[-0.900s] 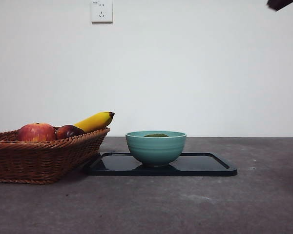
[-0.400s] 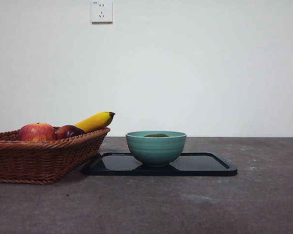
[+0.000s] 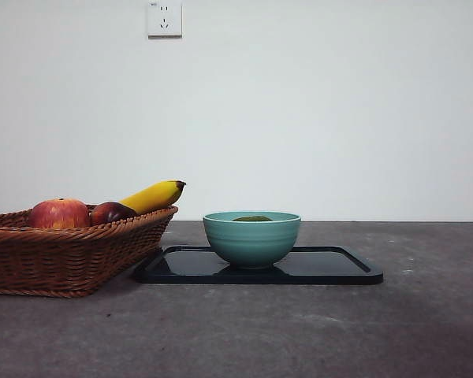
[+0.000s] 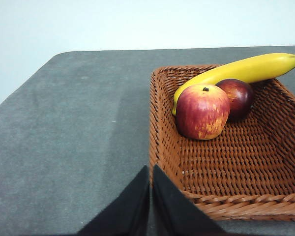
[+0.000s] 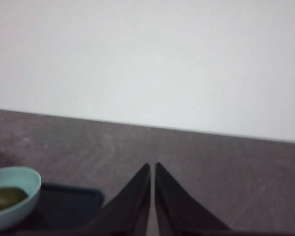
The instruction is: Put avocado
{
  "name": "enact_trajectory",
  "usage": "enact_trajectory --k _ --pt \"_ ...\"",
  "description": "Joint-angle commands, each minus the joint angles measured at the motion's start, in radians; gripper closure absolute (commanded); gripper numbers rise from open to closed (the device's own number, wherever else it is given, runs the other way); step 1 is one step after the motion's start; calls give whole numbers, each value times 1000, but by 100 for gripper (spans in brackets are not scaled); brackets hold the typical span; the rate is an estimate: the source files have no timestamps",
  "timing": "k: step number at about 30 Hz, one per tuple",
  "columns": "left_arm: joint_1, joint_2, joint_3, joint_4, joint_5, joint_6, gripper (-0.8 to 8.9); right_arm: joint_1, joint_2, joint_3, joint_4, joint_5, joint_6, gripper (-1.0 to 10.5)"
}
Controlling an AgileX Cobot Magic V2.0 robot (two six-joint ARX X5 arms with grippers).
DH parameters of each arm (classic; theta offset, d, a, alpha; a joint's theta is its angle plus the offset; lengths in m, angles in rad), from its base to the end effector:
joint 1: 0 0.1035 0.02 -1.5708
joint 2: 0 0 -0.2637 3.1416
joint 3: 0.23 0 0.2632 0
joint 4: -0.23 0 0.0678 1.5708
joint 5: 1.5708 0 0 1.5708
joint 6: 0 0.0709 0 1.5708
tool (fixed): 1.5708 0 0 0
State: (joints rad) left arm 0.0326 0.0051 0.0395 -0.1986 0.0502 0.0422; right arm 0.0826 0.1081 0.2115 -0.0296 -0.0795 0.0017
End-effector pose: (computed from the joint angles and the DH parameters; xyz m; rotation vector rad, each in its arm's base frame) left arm 0.1471 0.0012 0.1510 0.0353 0.1637 -0.0210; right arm 0.1437 0.0175 0.2283 0.0018 -0.0738 0.1621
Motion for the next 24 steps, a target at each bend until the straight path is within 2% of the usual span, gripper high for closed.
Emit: enact_trajectory --k 1,14,24 --pt "3 -2 -20 -11 -2 -3 805 -1 -37 -39 16 5 47 939" --pt "3 -2 -20 -11 -2 -3 805 -1 -105 -198 36 9 129 939" --pt "3 -2 -20 -11 -2 -2 805 -1 -105 -201 -133 10 129 939"
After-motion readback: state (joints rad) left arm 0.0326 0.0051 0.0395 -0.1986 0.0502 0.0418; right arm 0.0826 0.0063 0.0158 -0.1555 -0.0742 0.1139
